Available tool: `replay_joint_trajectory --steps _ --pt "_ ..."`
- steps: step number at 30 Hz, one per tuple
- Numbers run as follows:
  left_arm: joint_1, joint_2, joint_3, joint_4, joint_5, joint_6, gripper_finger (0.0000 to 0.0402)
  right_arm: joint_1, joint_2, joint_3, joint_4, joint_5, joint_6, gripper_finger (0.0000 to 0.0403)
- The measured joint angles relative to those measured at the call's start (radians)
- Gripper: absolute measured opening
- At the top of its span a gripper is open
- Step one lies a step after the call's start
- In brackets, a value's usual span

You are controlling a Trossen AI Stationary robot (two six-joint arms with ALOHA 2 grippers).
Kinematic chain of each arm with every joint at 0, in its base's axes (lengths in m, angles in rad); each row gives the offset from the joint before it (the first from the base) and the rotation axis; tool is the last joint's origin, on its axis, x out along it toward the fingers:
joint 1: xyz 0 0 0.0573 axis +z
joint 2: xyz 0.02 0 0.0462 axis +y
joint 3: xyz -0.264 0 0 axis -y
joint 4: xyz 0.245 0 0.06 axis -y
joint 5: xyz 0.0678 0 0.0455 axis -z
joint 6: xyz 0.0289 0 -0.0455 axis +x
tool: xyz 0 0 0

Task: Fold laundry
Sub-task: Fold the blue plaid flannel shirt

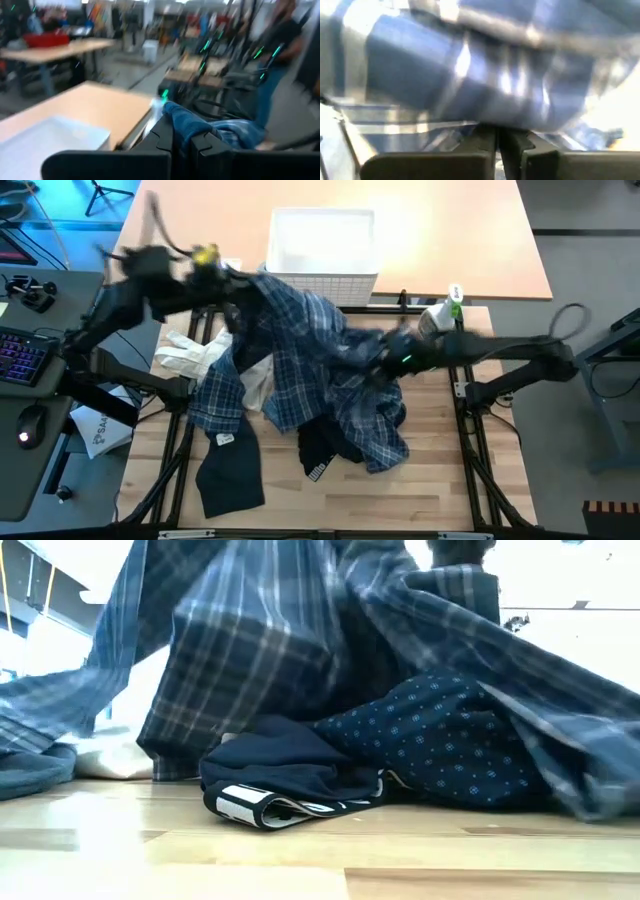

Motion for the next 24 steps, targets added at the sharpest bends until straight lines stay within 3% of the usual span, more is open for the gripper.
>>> replay_joint_trajectory --steps 5,7,10,14,18,24 --pt "0.0 0.006 0.203 0.034 0.082 -0.01 0.0 0.001 -0.045 0.46 -0.304 0.076 -0.076 0.0002" --pt "0.0 0.011 0.274 0.082 0.155 -0.022 0.0 0.001 -0.046 0.642 -0.276 0.061 -0.158 0.0002" --pt "0.0 0.024 0.354 0.127 0.267 -0.053 0.0 0.001 -0.038 0.826 -0.124 -0.066 -0.319 0.0002" --pt "0.0 0.05 0.416 0.132 0.391 -0.128 0.0 0.022 -0.022 0.928 0.048 -0.337 -0.49 0.0001" --pt "-0.002 0.1 0.437 0.161 0.54 -0.263 0.0 0.084 0.006 0.944 0.155 -0.567 -0.544 0.0001" --pt "-0.084 0.207 0.488 0.405 0.798 -0.541 0.0 0.221 0.03 0.944 0.482 -0.809 -0.604 0.0"
